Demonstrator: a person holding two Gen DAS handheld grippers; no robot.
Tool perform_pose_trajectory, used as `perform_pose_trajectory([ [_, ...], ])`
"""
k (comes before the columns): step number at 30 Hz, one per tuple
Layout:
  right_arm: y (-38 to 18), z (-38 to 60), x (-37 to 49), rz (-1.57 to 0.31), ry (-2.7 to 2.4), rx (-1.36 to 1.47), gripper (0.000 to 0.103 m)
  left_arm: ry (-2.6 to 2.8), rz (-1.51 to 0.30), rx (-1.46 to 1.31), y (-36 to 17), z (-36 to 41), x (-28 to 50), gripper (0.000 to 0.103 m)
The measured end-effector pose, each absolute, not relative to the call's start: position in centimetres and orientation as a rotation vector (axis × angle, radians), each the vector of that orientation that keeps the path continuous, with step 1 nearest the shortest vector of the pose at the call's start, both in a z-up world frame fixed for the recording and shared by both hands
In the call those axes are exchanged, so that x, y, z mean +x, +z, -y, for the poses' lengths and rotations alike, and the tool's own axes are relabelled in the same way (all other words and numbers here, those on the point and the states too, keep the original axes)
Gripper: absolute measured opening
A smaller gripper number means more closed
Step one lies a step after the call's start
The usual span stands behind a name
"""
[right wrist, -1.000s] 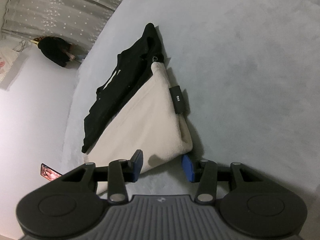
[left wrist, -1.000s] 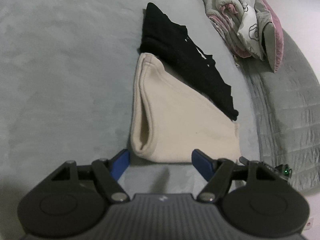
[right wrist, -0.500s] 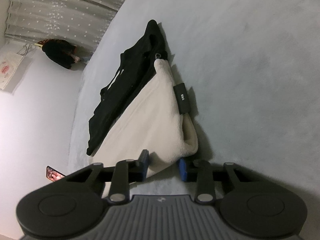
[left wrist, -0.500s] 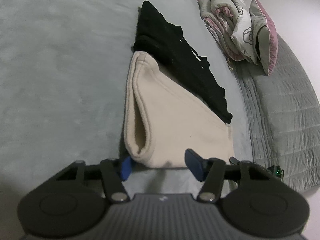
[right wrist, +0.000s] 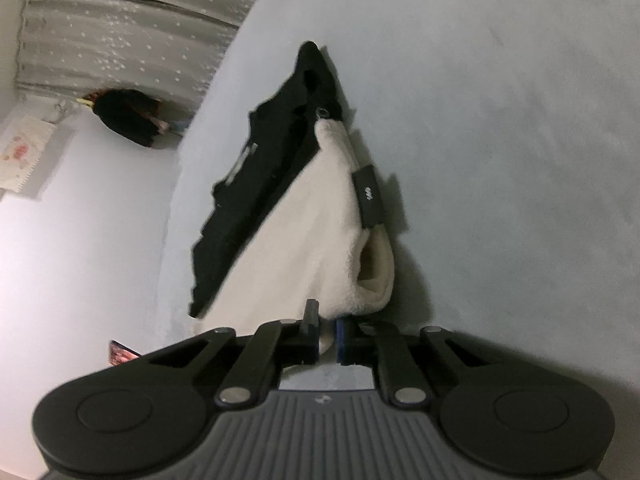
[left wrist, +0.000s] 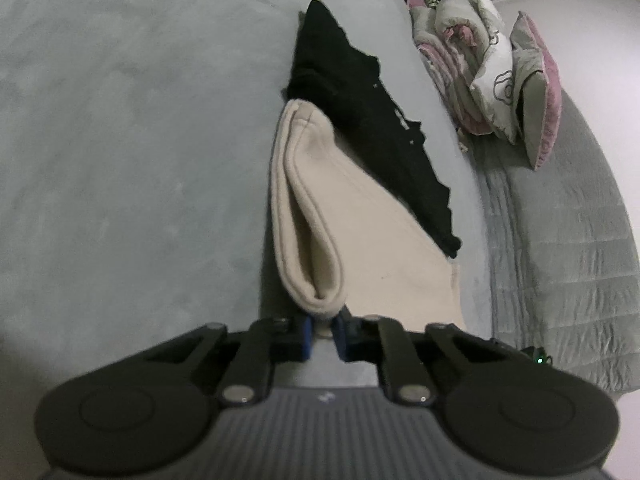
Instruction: Fold clothes
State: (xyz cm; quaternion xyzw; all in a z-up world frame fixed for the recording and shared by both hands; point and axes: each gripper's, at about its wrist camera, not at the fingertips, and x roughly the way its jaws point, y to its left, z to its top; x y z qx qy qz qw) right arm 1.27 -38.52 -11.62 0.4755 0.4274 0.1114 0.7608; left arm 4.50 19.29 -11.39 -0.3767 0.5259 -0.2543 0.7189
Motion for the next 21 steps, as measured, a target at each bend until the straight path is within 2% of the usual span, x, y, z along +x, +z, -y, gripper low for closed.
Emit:
perform_pose_trajectory([
  [21,-7.4,38.7,5.0,-0.549,0.344,1.173,0.01,-0.613,-0.829,-1.156,-8.9,-20.4,8.1,0.009],
])
